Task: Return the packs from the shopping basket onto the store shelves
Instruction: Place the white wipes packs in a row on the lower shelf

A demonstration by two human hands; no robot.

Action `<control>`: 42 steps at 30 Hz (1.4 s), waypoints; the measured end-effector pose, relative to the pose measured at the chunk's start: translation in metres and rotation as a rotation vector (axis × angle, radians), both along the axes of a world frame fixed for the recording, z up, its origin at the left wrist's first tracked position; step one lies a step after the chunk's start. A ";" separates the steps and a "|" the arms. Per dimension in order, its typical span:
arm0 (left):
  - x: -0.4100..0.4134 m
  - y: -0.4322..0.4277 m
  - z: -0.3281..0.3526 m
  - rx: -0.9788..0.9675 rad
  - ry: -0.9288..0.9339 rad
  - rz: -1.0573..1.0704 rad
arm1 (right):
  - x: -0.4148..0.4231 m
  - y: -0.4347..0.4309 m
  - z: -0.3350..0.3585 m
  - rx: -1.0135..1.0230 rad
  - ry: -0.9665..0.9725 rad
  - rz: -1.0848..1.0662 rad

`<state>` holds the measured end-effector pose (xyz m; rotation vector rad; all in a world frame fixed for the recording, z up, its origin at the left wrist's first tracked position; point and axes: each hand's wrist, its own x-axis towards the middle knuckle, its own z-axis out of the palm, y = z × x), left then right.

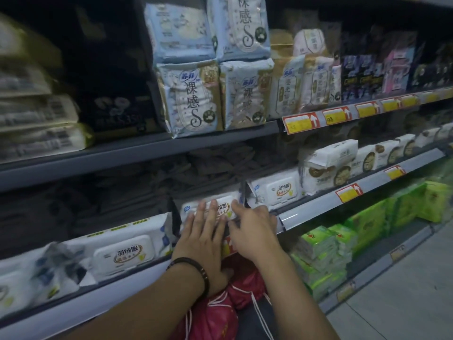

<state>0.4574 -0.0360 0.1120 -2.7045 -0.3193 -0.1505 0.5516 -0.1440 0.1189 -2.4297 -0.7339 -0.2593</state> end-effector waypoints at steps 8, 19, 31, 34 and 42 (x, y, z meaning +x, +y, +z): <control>-0.024 0.007 0.013 -0.003 -0.045 -0.109 | -0.028 0.007 0.011 -0.002 -0.011 -0.041; -0.168 0.065 -0.021 -0.169 -0.262 0.161 | -0.114 0.058 -0.031 0.103 -0.343 0.424; -0.165 0.084 -0.009 -0.285 -0.201 0.217 | -0.135 0.080 -0.026 0.030 -0.299 0.296; -0.163 0.081 0.003 -0.295 -0.183 0.218 | -0.141 0.088 -0.022 0.015 -0.282 0.272; -0.177 0.093 0.020 -0.332 -0.008 0.153 | -0.147 0.080 0.019 -0.129 0.028 0.340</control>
